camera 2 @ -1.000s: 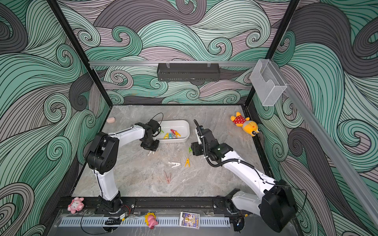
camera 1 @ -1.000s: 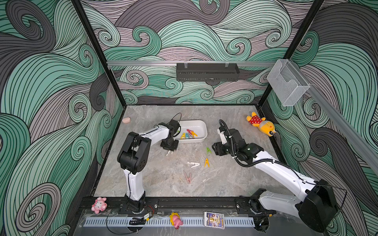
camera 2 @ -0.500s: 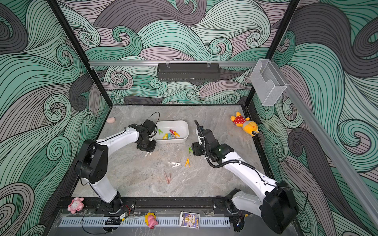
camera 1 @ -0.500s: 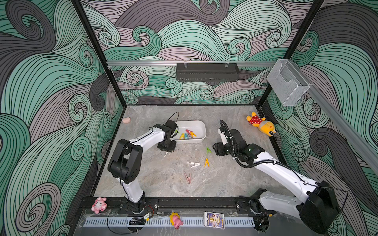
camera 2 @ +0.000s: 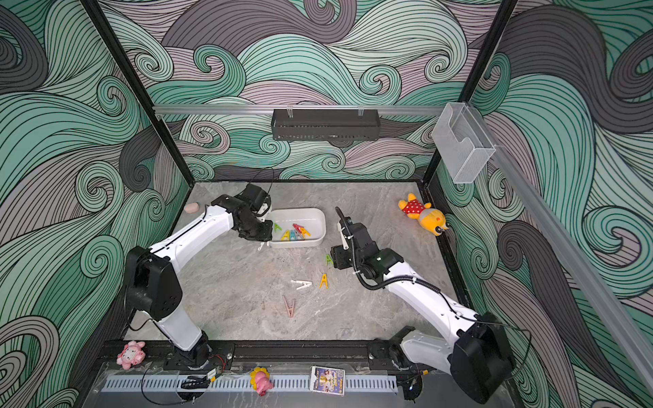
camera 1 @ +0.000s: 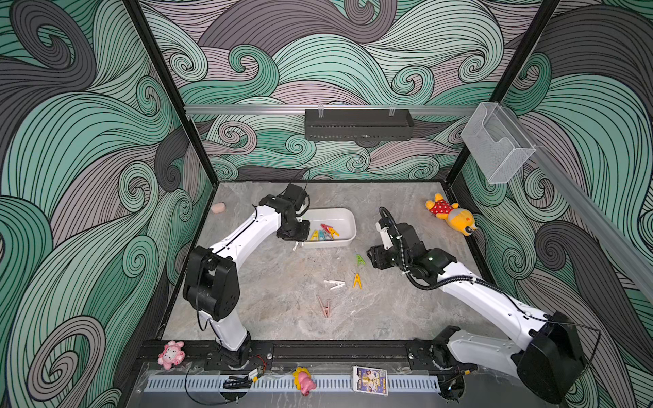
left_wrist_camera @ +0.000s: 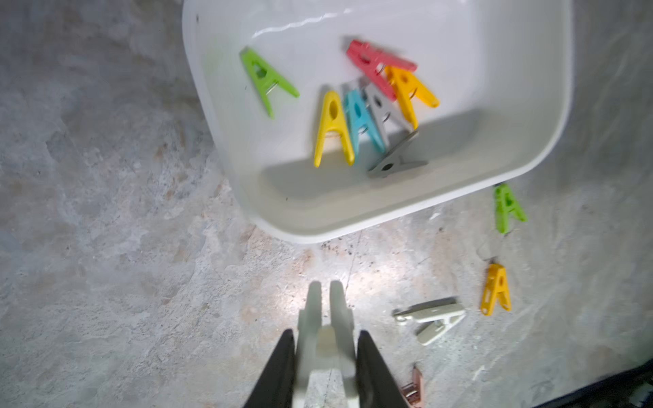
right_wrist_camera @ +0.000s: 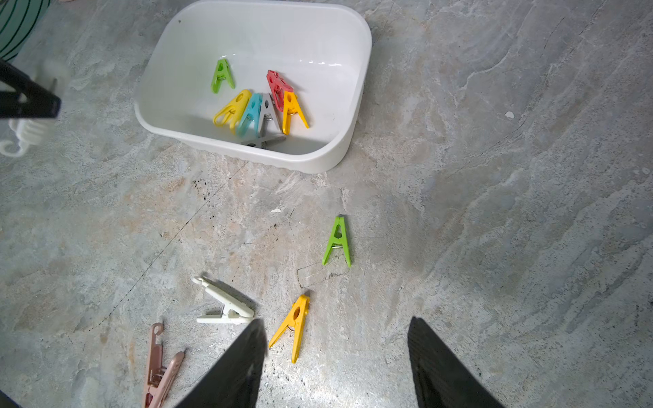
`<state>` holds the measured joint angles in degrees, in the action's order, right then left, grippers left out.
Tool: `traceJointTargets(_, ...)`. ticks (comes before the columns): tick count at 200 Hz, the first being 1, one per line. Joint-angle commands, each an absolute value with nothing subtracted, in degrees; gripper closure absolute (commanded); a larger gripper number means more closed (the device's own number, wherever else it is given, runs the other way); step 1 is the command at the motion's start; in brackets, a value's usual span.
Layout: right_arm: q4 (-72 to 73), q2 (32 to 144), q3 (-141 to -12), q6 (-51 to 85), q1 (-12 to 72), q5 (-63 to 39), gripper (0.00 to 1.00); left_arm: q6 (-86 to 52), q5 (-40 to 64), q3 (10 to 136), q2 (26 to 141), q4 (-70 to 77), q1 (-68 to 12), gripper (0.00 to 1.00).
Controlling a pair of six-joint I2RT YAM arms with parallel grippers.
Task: Put the clothespins into the storage box
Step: Place the clothespin in the storage box.
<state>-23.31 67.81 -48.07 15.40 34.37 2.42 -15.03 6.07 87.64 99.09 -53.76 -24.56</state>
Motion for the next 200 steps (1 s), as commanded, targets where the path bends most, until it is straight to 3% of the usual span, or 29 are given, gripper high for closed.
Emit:
traceJointTargets(1, -23.2, 68.0, -49.7, 15.9, 34.2, 1.6, 0.35, -17.3, 10.2, 93.0, 104.6, -54.1, -24.5, 0.72)
traceJointTargets(44, -24.6, 67.4, -49.8, 16.5, 34.1, 1.7, 0.35, -20.9, 10.4, 100.5, 115.5, -49.4, -24.4, 0.73)
traceJointTargets(93, -27.3, 65.8, -50.3, 17.0, 34.2, 2.3, 0.35, -23.6, 6.2, 98.0, 118.9, -41.5, -24.3, 0.72)
traceJointTargets(116, -28.1, 65.3, -50.2, 17.0, 34.2, 2.7, 0.35, -23.7, 4.6, 97.2, 119.3, -40.0, -24.0, 0.66)
traceJointTargets(132, -28.5, 65.5, -50.3, 17.5, 34.3, 2.3, 0.35, -23.7, 4.6, 97.1, 119.6, -39.9, -23.7, 0.56)
traceJointTargets(200, -30.8, 63.7, -48.6, 22.0, 35.4, 1.2, 0.35, -21.9, 5.3, 95.5, 114.2, -40.4, -22.6, 0.48)
